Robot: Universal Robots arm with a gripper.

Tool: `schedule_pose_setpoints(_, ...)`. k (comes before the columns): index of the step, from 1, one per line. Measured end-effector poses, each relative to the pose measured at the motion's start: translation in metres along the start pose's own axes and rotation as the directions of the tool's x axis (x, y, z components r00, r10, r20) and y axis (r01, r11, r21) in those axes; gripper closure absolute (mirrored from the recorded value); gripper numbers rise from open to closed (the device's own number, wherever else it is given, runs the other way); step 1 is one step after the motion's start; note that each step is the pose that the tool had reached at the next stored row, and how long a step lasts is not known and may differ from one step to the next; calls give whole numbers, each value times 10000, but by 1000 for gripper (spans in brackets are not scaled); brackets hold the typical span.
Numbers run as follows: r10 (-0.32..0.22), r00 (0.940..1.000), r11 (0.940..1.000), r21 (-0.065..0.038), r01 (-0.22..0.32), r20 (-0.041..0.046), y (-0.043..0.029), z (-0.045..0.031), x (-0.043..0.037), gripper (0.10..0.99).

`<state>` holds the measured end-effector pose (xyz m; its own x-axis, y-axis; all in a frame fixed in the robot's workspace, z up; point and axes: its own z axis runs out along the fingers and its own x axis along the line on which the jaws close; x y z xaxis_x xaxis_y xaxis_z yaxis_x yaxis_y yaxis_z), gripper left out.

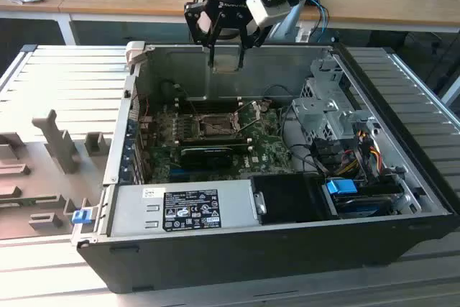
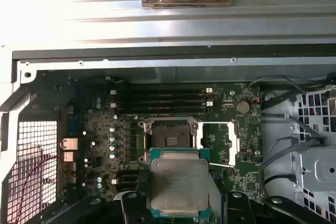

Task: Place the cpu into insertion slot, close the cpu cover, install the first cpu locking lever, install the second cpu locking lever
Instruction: 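Place the cpu into insertion slot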

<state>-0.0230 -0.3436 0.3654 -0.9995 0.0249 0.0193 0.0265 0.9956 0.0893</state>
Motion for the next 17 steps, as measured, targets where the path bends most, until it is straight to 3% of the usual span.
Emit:
schedule_pose_setpoints(4,742,9972,9972,-7,-742,66,0,1,0,557)
schedule_pose_setpoints(8,999,9950,9950,-11,-999,88,-2,3,87,557)
schedule_pose_setpoints(11,1834,9829,9830,-40,-1834,161,-3,13,87,557)
schedule_pose_setpoints(14,2604,9652,9655,-66,-2603,228,-4,31,86,557)
schedule_pose_setpoints(17,2628,9646,9649,-67,-2627,231,-6,54,86,557)
